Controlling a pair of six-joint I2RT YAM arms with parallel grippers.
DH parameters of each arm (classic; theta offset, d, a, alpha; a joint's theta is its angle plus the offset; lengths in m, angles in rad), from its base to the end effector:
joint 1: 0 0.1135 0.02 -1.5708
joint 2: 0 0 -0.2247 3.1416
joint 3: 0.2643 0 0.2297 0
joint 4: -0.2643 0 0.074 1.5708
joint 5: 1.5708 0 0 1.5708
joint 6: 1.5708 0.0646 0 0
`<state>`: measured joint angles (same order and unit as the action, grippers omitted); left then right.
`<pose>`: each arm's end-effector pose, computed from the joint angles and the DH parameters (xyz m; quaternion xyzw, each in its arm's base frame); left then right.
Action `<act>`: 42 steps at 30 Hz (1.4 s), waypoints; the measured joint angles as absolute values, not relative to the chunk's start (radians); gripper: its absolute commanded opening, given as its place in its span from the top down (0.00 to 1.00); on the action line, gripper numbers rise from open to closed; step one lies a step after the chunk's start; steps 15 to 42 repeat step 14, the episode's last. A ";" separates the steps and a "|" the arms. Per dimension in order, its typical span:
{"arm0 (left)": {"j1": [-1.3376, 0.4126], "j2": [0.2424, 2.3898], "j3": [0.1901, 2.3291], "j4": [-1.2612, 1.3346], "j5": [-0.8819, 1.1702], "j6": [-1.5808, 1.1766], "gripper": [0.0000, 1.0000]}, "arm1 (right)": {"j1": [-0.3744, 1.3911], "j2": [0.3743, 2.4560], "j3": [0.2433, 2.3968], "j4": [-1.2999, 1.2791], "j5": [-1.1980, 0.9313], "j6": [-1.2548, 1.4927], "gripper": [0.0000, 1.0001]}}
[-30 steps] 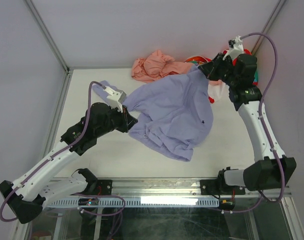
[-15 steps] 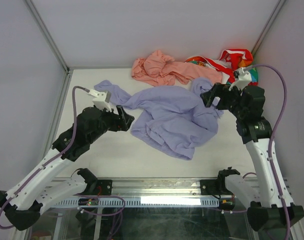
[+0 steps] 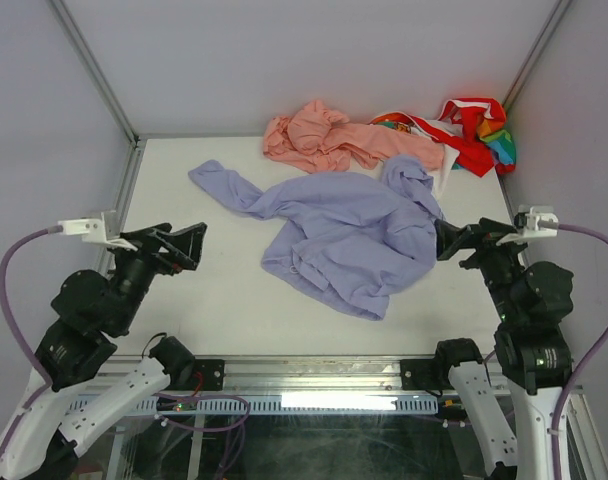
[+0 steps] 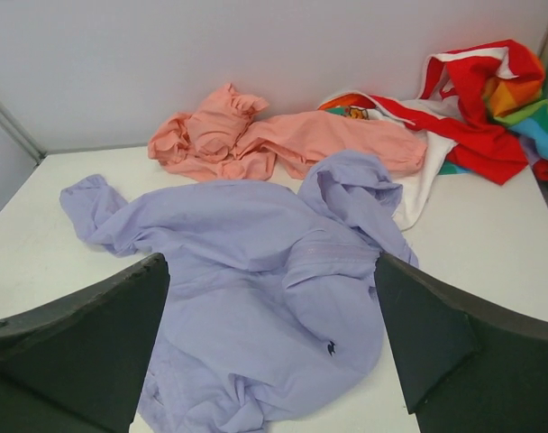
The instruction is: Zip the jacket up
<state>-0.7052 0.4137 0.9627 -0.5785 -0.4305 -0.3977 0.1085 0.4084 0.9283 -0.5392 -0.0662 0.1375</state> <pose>0.0972 -0.0474 0.3668 -0.0397 0.7154 -0.2260 0.6599 0.1137 0.0167 0.3623 -0.0128 0.7138 0.1093 0.6917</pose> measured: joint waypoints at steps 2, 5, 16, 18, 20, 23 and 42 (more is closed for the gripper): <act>-0.705 0.376 0.963 -0.580 -0.458 -0.395 0.01 | 0.109 0.369 0.916 -0.541 -0.036 0.142 0.01; -0.705 0.334 0.962 -0.584 -0.496 -0.396 0.01 | 0.108 0.340 0.905 -0.544 0.004 0.154 0.01; -0.705 0.295 0.934 -0.583 -0.550 -0.396 0.01 | 0.108 0.333 0.880 -0.553 0.042 0.189 0.01; -0.705 0.295 0.934 -0.583 -0.550 -0.396 0.01 | 0.108 0.333 0.880 -0.553 0.042 0.189 0.01; -0.705 0.295 0.934 -0.583 -0.550 -0.396 0.01 | 0.108 0.333 0.880 -0.553 0.042 0.189 0.01; -0.705 0.295 0.934 -0.583 -0.550 -0.396 0.01 | 0.108 0.333 0.880 -0.553 0.042 0.189 0.01; -0.705 0.295 0.934 -0.583 -0.550 -0.396 0.01 | 0.108 0.333 0.880 -0.553 0.042 0.189 0.01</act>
